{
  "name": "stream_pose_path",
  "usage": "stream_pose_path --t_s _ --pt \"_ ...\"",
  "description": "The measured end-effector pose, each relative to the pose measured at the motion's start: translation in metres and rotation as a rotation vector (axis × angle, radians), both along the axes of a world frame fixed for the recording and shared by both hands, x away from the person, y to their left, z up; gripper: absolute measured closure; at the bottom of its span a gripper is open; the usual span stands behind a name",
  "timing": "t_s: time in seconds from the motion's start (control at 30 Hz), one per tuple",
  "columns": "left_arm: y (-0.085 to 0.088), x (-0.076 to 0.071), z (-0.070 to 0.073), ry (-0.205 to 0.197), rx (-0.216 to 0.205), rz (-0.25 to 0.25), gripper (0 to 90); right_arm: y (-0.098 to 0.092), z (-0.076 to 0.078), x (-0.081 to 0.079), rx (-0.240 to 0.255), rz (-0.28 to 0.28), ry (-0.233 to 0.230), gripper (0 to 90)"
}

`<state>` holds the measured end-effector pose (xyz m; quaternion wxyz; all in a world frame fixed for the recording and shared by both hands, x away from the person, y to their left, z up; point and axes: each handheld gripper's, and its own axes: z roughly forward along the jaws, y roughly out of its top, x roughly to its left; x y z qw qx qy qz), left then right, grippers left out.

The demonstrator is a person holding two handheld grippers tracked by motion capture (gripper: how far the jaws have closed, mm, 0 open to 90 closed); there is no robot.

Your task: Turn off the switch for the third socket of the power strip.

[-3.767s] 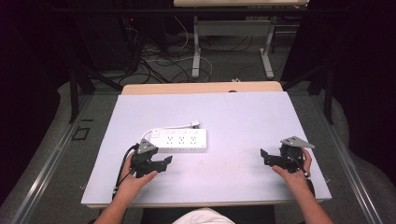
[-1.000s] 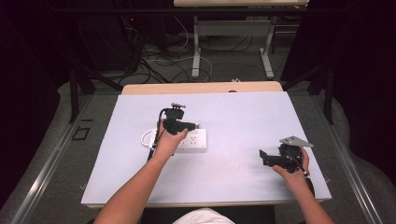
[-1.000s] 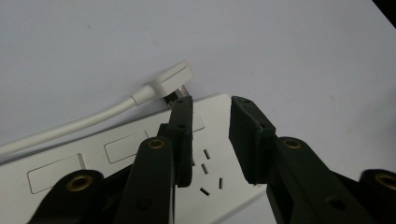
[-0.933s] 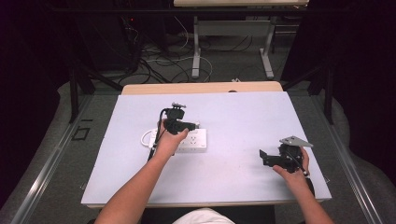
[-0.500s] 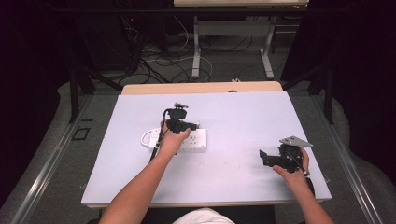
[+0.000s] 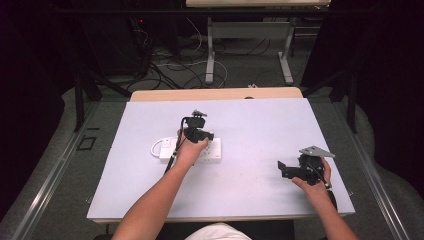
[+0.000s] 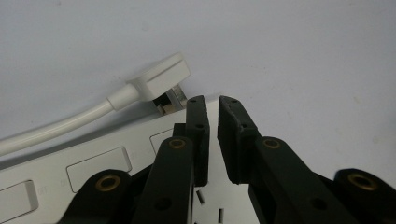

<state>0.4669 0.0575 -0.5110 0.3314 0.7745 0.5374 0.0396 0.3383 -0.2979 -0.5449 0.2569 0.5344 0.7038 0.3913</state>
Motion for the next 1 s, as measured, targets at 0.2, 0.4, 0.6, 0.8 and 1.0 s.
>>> stream_pose_path --t_s 0.2,0.4,0.6,0.8,1.0 --pt "-0.0024 0.0015 -0.0019 0.005 0.006 0.008 85.4 0.0005 0.0 -0.0001 0.004 0.001 0.003 0.0" --pt "-0.0028 0.0036 -0.0039 0.014 0.019 0.013 87.0 0.0 -0.0001 0.0 0.004 0.004 0.004 0.0" --pt "-0.0035 0.005 -0.0066 0.02 0.019 0.02 87.2 -0.0002 -0.0005 0.0003 0.0 0.009 0.002 0.0" --pt "-0.0039 0.0053 -0.008 0.023 0.026 0.027 87.8 0.0004 -0.0005 0.0 0.005 0.007 0.007 0.0" --pt "-0.004 0.0054 -0.0083 0.02 0.031 0.027 88.8 0.0008 -0.0003 0.0 0.007 0.007 0.007 0.0"
